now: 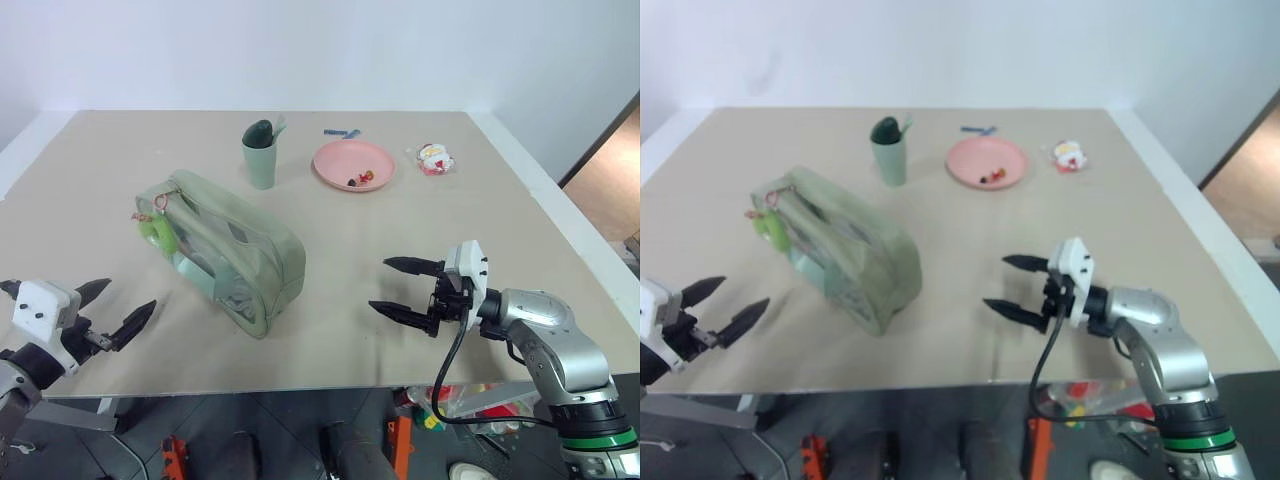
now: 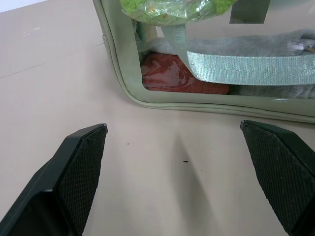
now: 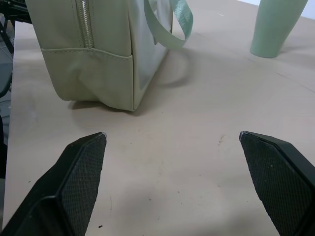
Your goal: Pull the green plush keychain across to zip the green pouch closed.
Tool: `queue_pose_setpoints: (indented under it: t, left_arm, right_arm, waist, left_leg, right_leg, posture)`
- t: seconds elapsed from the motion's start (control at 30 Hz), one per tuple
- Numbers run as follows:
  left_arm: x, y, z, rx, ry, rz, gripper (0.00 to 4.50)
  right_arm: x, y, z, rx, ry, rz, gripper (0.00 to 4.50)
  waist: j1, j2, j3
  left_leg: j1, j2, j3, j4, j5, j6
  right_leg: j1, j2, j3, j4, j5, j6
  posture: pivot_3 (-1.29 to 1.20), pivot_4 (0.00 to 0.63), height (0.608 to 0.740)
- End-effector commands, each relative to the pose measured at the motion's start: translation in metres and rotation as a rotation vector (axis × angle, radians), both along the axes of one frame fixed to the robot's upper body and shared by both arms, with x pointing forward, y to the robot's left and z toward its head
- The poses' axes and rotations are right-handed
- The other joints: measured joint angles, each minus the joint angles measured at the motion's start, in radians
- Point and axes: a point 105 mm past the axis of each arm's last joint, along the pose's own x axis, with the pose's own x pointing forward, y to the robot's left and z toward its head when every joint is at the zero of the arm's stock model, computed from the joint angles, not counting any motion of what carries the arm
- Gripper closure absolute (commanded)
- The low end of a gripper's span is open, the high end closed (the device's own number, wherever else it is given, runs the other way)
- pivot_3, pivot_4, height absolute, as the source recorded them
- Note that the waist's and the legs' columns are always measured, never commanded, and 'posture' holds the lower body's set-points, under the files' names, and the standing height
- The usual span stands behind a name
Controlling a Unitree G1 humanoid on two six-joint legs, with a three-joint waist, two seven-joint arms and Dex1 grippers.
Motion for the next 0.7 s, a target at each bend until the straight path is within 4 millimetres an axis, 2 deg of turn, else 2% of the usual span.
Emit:
queue_pose_setpoints:
  t: [0.03, 0.13, 0.3, 0.5, 0.6, 0.7]
  left_arm:
    - [0.002, -0.003, 0.016, 0.012, -0.053, -0.023, 0.00]
    - [0.002, -0.014, 0.025, -0.032, -0.082, -0.089, 0.00]
    - [0.001, -0.013, 0.030, -0.046, -0.086, -0.102, 0.00]
    - [-0.003, -0.014, 0.039, -0.086, -0.089, -0.134, 0.00]
    - [-0.009, -0.039, 0.054, -0.133, -0.089, -0.266, 0.00]
    - [-0.018, -0.068, 0.065, -0.135, -0.064, -0.410, 0.00]
  right_arm:
    - [-0.001, -0.003, 0.012, 0.022, -0.037, -0.006, 0.02]
    - [0.003, -0.005, 0.016, 0.053, -0.019, -0.026, 0.02]
    - [0.012, -0.011, 0.025, 0.118, -0.026, -0.097, 0.02]
    - [0.012, -0.012, 0.027, 0.097, -0.044, -0.086, 0.02]
    - [0.012, -0.003, 0.039, 0.096, -0.066, -0.032, 0.02]
    - [0.011, 0.022, 0.061, 0.146, -0.066, 0.050, 0.02]
  waist:
    - [0.000, 0.000, 0.000]
    - [0.001, 0.000, 0.000]
    - [0.000, 0.000, 0.000]
    - [0.000, 0.000, 0.000]
    - [0.000, 0.000, 0.000]
    - [-0.002, 0.000, 0.000]
  left_leg:
    - [0.000, 0.000, 0.000, 0.000, 0.000, 0.000]
    - [0.000, 0.000, 0.000, 0.000, 0.000, 0.000]
    - [0.000, 0.000, 0.000, 0.000, 0.000, 0.000]
    - [0.000, 0.000, 0.000, 0.000, 0.000, 0.000]
    - [0.000, 0.000, 0.000, 0.000, 0.000, 0.000]
    - [0.000, 0.000, 0.000, 0.001, 0.000, 0.000]
  right_leg:
    - [0.000, 0.000, 0.000, 0.000, 0.000, 0.000]
    - [0.000, 0.000, 0.000, 0.000, 0.000, 0.000]
    - [0.000, 0.000, 0.000, 0.000, 0.000, 0.000]
    - [0.000, 0.000, -0.001, 0.000, 0.000, 0.000]
    - [0.000, 0.000, 0.000, 0.000, 0.000, 0.000]
    - [0.000, 0.000, 0.000, 0.000, 0.001, 0.001]
  posture:
    - [0.00, 0.150, 0.740]
    - [0.00, 0.150, 0.740]
    - [0.00, 0.150, 0.740]
    - [0.00, 0.150, 0.740]
    - [0.00, 0.150, 0.740]
    - [0.00, 0.150, 0.740]
